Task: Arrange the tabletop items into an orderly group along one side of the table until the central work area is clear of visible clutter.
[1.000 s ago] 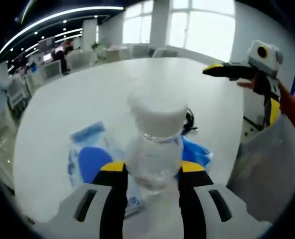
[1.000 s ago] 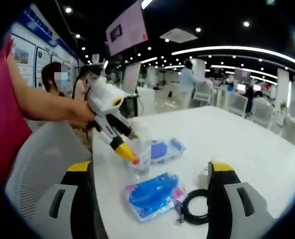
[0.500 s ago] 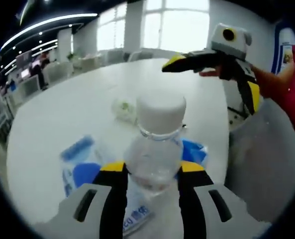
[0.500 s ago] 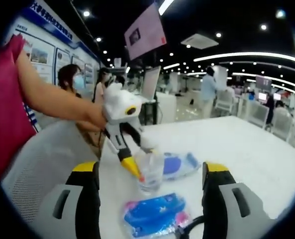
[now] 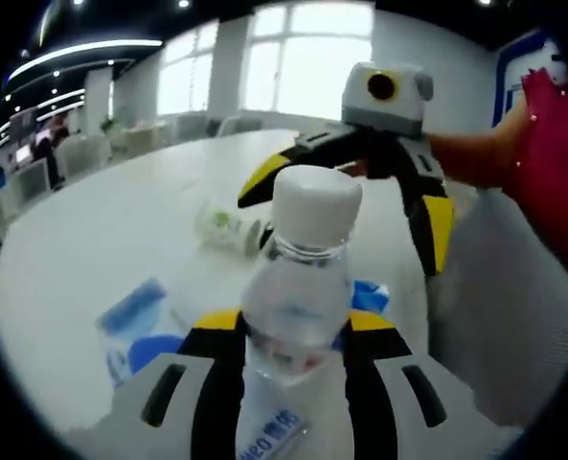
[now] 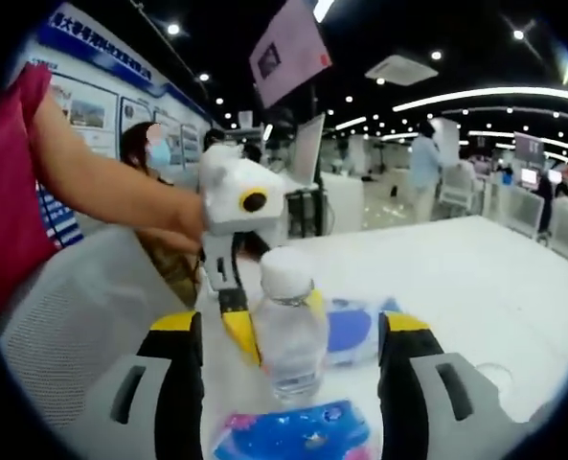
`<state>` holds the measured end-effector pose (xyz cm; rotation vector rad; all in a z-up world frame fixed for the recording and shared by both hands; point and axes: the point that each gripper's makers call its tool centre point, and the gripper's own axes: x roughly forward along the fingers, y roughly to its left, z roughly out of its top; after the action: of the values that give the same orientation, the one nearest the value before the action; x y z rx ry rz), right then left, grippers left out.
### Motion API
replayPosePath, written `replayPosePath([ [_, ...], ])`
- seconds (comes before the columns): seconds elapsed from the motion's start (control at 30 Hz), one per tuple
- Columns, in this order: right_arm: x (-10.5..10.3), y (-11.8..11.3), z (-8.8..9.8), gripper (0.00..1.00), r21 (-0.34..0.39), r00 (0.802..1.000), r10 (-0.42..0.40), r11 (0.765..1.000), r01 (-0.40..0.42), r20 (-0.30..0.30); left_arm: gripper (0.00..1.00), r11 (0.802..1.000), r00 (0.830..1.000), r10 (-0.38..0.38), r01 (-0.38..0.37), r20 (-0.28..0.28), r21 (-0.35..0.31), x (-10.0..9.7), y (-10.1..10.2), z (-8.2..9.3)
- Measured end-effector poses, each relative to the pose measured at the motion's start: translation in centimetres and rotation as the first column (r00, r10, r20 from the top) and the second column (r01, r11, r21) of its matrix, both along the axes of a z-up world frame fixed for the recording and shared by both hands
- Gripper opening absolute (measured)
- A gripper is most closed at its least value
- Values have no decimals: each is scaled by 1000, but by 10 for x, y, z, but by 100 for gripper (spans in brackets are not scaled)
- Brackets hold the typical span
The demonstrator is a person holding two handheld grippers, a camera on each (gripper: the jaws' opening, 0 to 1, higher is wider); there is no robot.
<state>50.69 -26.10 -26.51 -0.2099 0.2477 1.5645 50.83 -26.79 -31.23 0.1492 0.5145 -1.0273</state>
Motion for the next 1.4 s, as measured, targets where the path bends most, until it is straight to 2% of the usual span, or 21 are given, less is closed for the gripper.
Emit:
replayPosePath([
  [0.13, -1, 9, -1, 64, 22, 1000, 23, 1000, -23, -4, 37, 999, 1000, -21, 21, 12, -42, 1, -1, 0],
  [0.37, -5, 18, -2, 54, 41, 996, 79, 996, -81, 40, 37, 993, 999, -32, 33, 13, -115, 2, 0, 0],
  [0.67, -6, 22, -8, 50, 44, 992, 116, 992, -119, 50, 38, 987, 999, -47, 47, 6, -154, 2, -2, 0],
  [0.77, -5, 22, -11, 46, 42, 991, 129, 991, -130, 40, 38, 987, 999, -53, 54, 12, -153, 1, -2, 1],
  [0.97, -5, 23, -12, 47, 28, 991, 129, 991, -130, 41, 37, 988, 997, -69, 71, 26, -135, 0, -3, 0],
  [1.0, -5, 22, -14, 47, 24, 991, 130, 991, -131, 44, 37, 990, 997, -71, 74, 29, -120, -1, -2, -2],
  [1.1, -6, 23, -14, 45, 24, 989, 138, 990, -139, 45, 40, 996, 996, -80, 79, -33, -33, -7, 5, -23],
  [1.13, -7, 23, -14, 44, 22, 989, 142, 989, -143, 50, 40, 997, 997, -74, 74, -27, -10, -7, 5, -29],
  [1.2, -8, 24, -15, 44, 17, 988, 145, 989, -146, 50, 40, 997, 998, -57, 56, -29, -50, -6, 5, -27],
  [1.27, -8, 24, -17, 45, 9, 988, 143, 990, -144, 52, 39, 997, 999, -52, 51, -15, -62, -5, 5, -24],
  [1.4, -8, 25, -22, 45, -6, 987, 151, 989, -151, 52, 42, 997, 998, -63, 63, -7, -48, -5, 0, -26],
])
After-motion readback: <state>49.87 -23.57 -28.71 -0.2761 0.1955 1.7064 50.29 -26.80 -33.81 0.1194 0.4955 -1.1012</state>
